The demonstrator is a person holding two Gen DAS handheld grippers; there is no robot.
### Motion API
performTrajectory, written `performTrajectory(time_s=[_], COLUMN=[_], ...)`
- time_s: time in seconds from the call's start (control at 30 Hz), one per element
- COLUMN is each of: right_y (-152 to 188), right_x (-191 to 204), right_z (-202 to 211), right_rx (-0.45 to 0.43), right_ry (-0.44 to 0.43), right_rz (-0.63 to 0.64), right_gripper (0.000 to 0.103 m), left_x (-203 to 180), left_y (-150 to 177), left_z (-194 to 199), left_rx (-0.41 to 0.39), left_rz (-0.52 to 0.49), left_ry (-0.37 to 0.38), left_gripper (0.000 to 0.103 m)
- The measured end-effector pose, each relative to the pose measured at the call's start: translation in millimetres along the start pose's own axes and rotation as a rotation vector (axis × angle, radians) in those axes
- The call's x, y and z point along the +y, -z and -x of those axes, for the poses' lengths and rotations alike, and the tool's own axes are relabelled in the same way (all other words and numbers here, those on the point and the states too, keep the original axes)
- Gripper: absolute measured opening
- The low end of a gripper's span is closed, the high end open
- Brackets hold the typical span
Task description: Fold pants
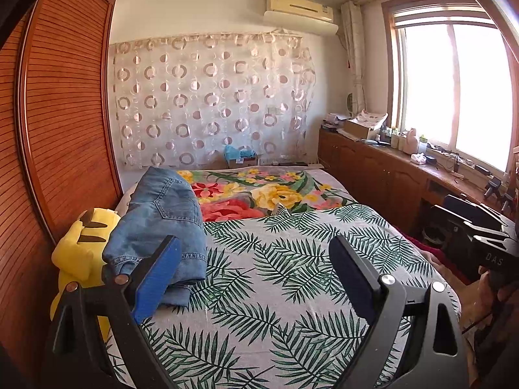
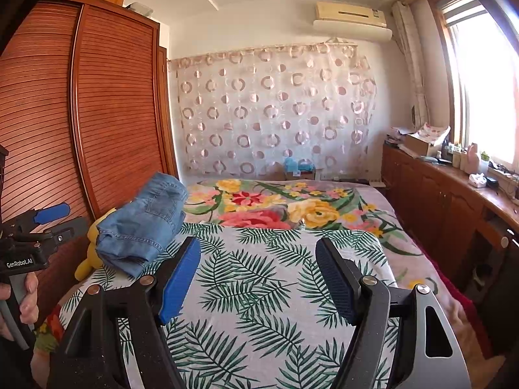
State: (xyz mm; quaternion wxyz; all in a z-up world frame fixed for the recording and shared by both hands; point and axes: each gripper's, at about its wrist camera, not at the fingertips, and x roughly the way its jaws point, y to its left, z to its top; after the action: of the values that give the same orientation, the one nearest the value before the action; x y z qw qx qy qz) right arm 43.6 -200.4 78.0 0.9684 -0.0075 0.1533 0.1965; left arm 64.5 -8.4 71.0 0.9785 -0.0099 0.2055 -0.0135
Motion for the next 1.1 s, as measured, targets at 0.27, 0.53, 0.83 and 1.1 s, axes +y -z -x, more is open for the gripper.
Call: performTrajectory(time_s=[0.27, 0.53, 0.83, 1.1], right_y=[2, 3, 2, 3], right_x=[-1, -3, -5, -7], right_z=[1, 2, 5, 6], right_rx=[-0.005, -0.007, -0.013, -0.013], right_ry=[-0.001, 0.005, 0.006, 0.009], right_rz=[0.000, 0.001, 0.003, -0.005], right_gripper=[0.075, 0.075, 0.075, 0.075], left_x=[-1, -2, -5, -6], left_y=[0, 1, 0, 0], left_z=[1, 2, 9, 11], left_rx=[0.000, -0.003, -0.007, -0.008], left_rz=[-0.001, 0.000, 0.006, 0.006], left_ry=[0.002, 0.003, -0.002, -0.003], left_gripper=[0.093, 0.093, 0.093, 0.093])
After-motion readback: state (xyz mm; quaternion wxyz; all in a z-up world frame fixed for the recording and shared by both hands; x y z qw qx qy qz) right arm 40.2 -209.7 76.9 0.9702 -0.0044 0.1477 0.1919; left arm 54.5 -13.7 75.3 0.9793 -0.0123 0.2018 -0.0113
